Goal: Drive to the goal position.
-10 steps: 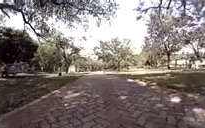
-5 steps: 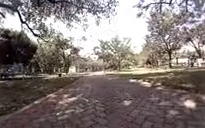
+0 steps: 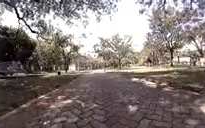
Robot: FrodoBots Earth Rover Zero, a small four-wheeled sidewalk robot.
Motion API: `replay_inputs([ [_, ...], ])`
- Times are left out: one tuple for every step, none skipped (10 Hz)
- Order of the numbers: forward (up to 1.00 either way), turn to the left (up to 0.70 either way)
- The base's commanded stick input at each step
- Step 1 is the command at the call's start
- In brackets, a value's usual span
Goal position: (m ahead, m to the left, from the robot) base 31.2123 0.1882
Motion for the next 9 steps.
replay_inputs([
  [0.70, 0.00],
  [0.70, 0.00],
  [0.70, 0.00],
  [0.70, 0.00],
  [0.70, 0.00],
  [0.70, 0.00],
  [0.70, 0.00],
  [0.70, 0.00],
  [0.70, 0.00],
])
